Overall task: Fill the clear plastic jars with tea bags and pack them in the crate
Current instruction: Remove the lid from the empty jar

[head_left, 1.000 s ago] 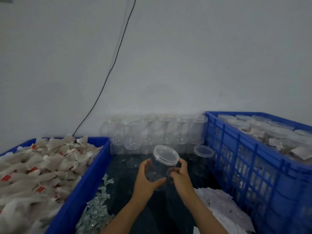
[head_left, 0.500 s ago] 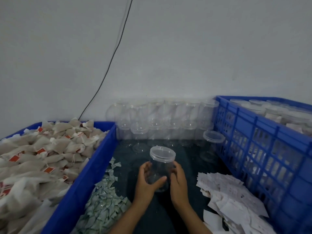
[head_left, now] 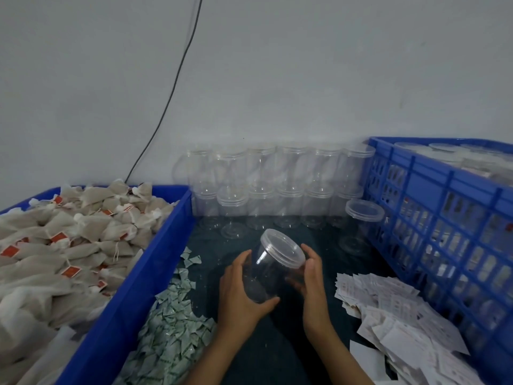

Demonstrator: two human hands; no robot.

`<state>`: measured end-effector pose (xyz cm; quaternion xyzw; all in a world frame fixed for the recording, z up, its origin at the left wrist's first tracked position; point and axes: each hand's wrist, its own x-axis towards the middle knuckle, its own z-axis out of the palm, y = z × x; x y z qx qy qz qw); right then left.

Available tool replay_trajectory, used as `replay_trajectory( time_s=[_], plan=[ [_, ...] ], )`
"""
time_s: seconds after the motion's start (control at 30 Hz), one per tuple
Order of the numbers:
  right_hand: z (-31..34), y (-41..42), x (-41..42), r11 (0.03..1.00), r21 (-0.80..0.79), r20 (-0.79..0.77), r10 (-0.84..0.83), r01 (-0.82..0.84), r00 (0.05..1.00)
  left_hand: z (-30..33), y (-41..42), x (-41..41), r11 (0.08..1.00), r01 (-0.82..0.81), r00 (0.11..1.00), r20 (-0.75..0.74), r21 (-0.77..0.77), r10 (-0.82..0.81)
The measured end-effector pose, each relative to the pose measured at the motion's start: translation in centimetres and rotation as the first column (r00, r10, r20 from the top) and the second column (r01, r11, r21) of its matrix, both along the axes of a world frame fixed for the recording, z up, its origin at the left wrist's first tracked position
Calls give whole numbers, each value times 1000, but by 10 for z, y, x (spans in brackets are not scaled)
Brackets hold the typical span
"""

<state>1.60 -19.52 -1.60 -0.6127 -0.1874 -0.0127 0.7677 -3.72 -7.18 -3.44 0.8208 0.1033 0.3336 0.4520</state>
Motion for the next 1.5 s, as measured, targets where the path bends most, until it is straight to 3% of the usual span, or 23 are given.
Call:
replay_trajectory(
  time_s=[0.17, 0.33, 0.83, 0.93, 1.07, 1.2, 1.27, 1.4, 1.5],
  plan=[
    [5, -7, -1, 996, 29, -30, 85, -84, 996, -2, -1, -3, 973, -23, 1000, 3, 229, 23],
    [6, -10, 0, 999, 43, -5, 1, 0, 1000, 0, -1, -5, 915, -4, 1000, -16, 404, 12],
    [3, -18, 6, 999, 52, -91, 16, -12, 996, 22, 19, -16, 855, 155, 983, -163, 494, -84],
    [6, -22, 9, 998, 50, -85, 46, -42, 995, 23, 16, -13, 884, 165, 978, -189, 437, -89],
    [12, -27, 11, 991, 36, -50, 131, -129, 990, 19, 15, -14, 948, 217, 964, -207, 233, -169],
    [18, -30, 11, 977, 22, 1, 214, -214, 977, 13, 20, -13, 920, 390, 891, -239, -28, -385],
    [19, -31, 13, 969, 61, 12, 239, -239, 971, 12, 17, -14, 915, 399, 887, -229, -61, -402],
    [17, -29, 10, 960, 172, -91, 241, -223, 966, 16, 9, -18, 968, 216, 965, -180, 127, -192],
    [13, -23, 6, 963, 148, -112, 242, -225, 964, 19, 5, -19, 936, 107, 986, -156, 336, -57]
  ],
)
